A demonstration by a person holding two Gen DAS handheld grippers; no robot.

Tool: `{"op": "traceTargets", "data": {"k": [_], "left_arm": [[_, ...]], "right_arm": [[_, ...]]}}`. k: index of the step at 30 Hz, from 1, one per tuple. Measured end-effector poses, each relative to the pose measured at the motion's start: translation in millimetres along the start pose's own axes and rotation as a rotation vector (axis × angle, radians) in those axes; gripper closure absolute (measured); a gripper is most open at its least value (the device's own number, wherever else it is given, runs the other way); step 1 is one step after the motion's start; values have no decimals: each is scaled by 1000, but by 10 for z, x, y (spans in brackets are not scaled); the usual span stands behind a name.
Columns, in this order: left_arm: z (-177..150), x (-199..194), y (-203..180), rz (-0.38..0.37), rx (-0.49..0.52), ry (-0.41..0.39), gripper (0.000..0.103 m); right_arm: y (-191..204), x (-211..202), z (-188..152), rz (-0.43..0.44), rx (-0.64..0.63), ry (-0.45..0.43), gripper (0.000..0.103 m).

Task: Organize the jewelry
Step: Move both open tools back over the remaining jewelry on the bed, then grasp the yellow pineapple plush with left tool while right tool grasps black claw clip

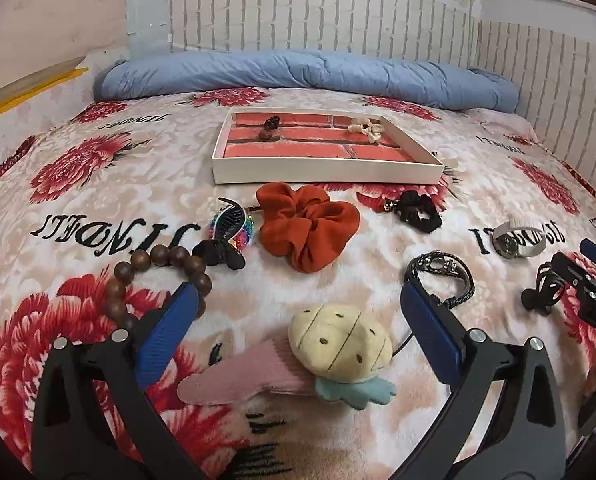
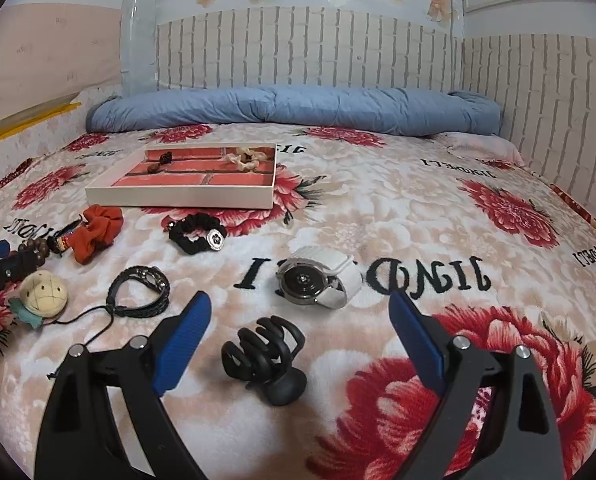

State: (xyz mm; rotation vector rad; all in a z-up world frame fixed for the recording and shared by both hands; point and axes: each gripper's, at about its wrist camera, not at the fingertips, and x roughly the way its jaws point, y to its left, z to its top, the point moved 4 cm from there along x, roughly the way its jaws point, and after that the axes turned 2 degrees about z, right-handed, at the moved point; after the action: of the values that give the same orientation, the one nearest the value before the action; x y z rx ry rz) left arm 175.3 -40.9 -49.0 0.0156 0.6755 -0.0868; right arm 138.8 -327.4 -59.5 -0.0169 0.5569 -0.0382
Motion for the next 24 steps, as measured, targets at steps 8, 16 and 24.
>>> {"op": "traceTargets", "data": {"k": [8, 16, 24], "left_arm": [[-111, 29, -78, 8, 24, 7, 5], [-161, 126, -121, 9, 40, 47, 5], [-197, 247, -139, -31, 35, 98, 6]], "right_arm": [[-21, 49, -76, 2, 14, 19, 14], [-42, 164, -124, 12, 26, 67, 14], [-12, 259, -158, 24, 18, 109, 16]]}}
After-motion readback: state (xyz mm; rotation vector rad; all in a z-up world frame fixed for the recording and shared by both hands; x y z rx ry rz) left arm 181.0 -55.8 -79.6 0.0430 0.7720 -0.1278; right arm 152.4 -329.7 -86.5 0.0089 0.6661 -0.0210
